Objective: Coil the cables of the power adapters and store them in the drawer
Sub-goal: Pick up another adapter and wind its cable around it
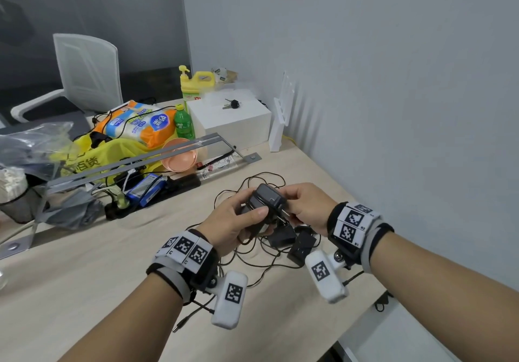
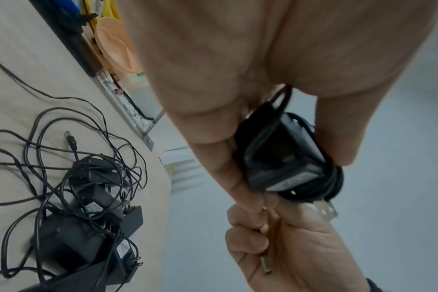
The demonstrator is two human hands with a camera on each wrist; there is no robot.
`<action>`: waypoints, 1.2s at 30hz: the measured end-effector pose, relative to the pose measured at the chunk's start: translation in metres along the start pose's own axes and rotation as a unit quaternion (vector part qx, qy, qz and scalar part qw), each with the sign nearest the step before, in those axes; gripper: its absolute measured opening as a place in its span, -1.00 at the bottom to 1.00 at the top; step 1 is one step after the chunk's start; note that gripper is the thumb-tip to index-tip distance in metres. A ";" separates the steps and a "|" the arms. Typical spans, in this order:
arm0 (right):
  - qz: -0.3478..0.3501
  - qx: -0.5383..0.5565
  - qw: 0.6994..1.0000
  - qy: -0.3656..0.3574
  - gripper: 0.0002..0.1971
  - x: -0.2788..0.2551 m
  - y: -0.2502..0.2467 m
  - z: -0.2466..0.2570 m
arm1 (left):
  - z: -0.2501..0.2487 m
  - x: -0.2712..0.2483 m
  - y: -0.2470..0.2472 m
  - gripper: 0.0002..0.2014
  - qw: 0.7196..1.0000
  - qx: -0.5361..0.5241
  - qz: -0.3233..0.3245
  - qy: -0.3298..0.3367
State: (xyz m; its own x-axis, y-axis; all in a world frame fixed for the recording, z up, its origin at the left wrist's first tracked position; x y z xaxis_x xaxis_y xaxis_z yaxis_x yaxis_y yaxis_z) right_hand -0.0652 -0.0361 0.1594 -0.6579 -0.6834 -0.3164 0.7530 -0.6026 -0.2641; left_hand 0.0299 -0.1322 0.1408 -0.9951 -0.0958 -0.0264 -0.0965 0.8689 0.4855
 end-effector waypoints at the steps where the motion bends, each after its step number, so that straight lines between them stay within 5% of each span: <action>1: -0.004 0.010 1.000 0.006 -0.87 0.000 0.000 -0.003 | 0.000 0.001 -0.002 -0.47 1.000 -0.002 -0.018 0.007; 16: -0.071 -0.052 0.995 -0.053 -0.80 -0.004 0.000 -0.003 | 0.010 0.006 -0.002 -0.62 0.998 -0.021 -0.057 -0.005; 21: -0.094 0.016 0.995 -0.032 -0.83 -0.007 -0.001 -0.004 | 0.008 0.006 -0.005 -0.51 0.996 -0.005 -0.088 0.009; 27: -0.128 0.110 0.985 -0.036 -0.87 -0.011 -0.005 -0.003 | 0.003 0.008 -0.016 -0.67 0.985 -0.036 -0.161 0.045; 36: -0.202 -0.015 0.974 -0.100 -0.94 -0.018 -0.009 0.001 | 0.005 0.006 -0.017 -0.87 0.974 0.036 -0.216 0.052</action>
State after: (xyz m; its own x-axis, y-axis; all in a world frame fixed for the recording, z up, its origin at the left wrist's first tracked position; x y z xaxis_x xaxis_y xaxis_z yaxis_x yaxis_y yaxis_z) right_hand -0.0603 -0.0189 0.1689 -0.8869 -0.4619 0.0022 0.4307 -0.8288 -0.3573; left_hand 0.0251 -0.1450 0.1282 -0.8535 -0.5060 -0.1248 -0.5116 0.7678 0.3857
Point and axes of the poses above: each hand's wrist, its own x-axis towards the middle knuckle, its own y-axis out of the palm, z = x × y, the point moved 7 cm from there along x, towards the middle knuckle, and after that the axes turned 3 degrees about y, right-handed, at the moved point
